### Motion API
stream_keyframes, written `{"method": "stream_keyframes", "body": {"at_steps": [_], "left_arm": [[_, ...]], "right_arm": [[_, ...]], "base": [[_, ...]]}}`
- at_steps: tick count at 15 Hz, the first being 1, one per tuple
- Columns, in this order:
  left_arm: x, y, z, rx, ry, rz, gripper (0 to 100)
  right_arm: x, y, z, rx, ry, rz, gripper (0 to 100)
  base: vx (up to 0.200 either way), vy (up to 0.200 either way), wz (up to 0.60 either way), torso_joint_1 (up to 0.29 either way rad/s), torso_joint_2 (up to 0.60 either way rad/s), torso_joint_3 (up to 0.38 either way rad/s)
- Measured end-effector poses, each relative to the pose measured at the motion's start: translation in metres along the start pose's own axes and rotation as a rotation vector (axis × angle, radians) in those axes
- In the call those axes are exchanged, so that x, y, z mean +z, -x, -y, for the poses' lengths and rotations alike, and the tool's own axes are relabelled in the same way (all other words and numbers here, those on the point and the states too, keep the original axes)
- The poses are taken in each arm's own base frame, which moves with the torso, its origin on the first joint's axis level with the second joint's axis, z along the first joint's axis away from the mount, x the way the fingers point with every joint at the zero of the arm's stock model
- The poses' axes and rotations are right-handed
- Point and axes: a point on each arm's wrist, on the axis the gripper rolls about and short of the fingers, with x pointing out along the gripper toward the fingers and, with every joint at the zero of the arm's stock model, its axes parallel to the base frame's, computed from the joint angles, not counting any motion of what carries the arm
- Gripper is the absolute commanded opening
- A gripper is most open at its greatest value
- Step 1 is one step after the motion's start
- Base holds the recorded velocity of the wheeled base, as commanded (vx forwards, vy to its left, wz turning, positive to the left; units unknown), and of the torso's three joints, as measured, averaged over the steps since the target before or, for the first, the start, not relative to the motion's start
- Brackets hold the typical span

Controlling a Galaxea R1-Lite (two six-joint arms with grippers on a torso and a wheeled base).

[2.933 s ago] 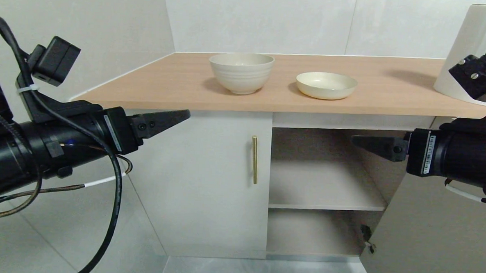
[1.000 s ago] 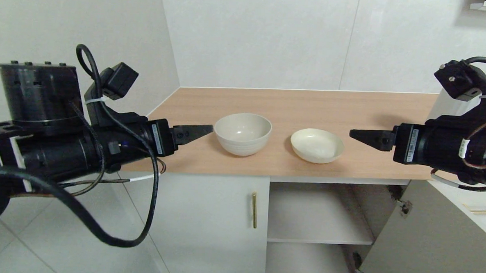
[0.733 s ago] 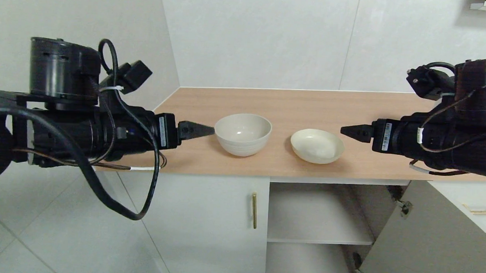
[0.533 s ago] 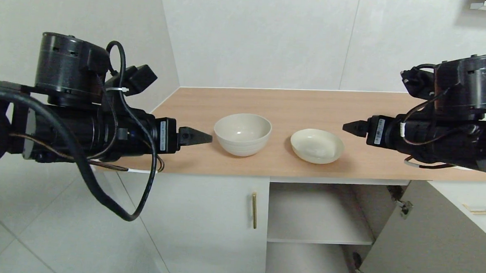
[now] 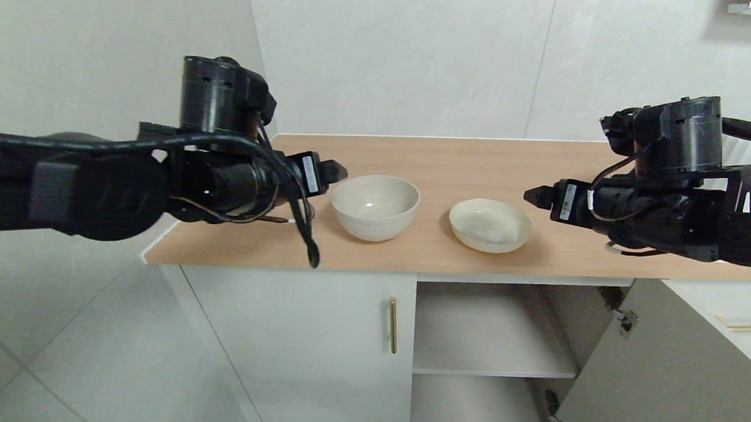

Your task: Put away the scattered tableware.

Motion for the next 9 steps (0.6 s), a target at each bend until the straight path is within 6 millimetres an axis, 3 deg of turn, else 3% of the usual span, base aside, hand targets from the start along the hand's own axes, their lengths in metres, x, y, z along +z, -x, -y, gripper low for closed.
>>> {"method": "stream_keyframes", "body": {"at_steps": [4,9], "left_arm": [[-0.023,-0.035,0.005,0.02,-0.011,-0.025,100],[-0.031,-0.048,0.005,0.02,-0.011,-0.03,100]], "right_arm": [[-0.002,-0.001,0.0,-0.002,0.002,-0.006,100],[-0.003,0.0,0.0,-0.001,0.002,-0.007,100]], "base": [[0.0,0.0,0.0,0.0,0.0,0.0],[0.0,0.0,0.0,0.0,0.0,0.0]]}}
